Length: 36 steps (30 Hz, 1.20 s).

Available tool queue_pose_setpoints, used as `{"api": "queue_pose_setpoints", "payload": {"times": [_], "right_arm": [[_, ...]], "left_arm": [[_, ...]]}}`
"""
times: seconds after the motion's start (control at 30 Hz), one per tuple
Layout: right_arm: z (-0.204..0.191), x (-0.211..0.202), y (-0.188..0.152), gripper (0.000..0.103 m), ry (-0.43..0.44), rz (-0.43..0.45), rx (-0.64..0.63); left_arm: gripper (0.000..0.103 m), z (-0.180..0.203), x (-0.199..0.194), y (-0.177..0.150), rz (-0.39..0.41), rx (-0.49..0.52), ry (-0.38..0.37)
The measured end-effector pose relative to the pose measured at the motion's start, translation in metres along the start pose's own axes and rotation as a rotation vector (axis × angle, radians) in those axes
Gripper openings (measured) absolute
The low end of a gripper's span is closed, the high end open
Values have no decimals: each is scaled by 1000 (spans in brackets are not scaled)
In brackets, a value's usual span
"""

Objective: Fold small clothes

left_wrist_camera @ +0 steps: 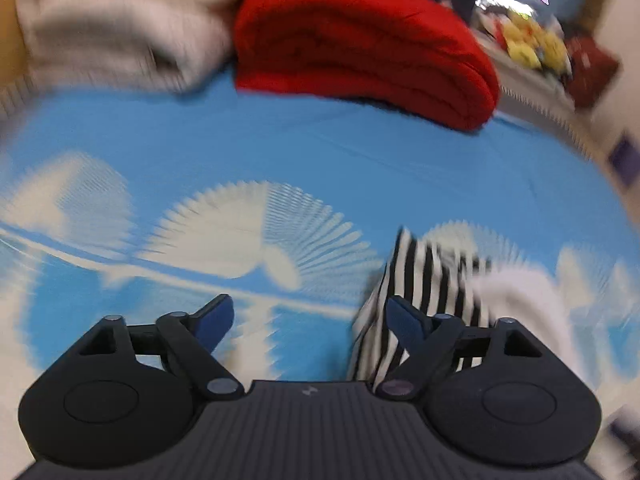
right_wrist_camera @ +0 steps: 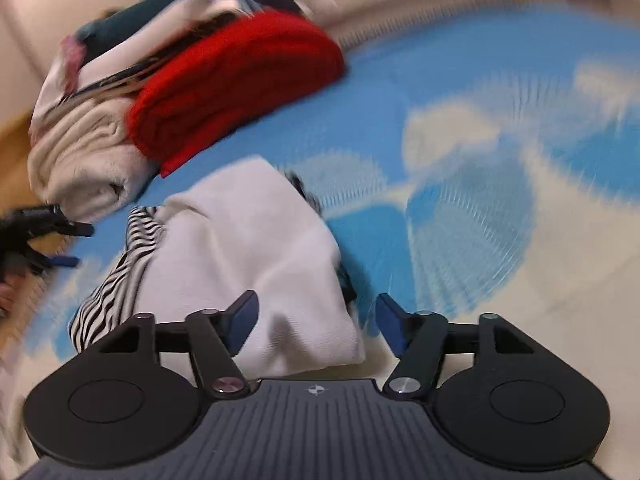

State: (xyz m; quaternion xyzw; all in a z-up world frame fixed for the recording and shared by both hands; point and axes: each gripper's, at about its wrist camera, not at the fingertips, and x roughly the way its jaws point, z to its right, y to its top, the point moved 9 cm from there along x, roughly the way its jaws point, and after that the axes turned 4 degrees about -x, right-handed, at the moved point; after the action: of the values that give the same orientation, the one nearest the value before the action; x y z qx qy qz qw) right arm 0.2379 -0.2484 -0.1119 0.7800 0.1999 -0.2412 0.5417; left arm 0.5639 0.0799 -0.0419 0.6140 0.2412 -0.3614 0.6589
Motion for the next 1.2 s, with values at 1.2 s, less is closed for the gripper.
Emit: {"api": "queue_pose_setpoints", "payload": {"times": [1.2], "right_arm": [[-88,-60,-94,102,-240,12,-195]], "left_arm": [[103,75,-103,-230,175,63,126]]}}
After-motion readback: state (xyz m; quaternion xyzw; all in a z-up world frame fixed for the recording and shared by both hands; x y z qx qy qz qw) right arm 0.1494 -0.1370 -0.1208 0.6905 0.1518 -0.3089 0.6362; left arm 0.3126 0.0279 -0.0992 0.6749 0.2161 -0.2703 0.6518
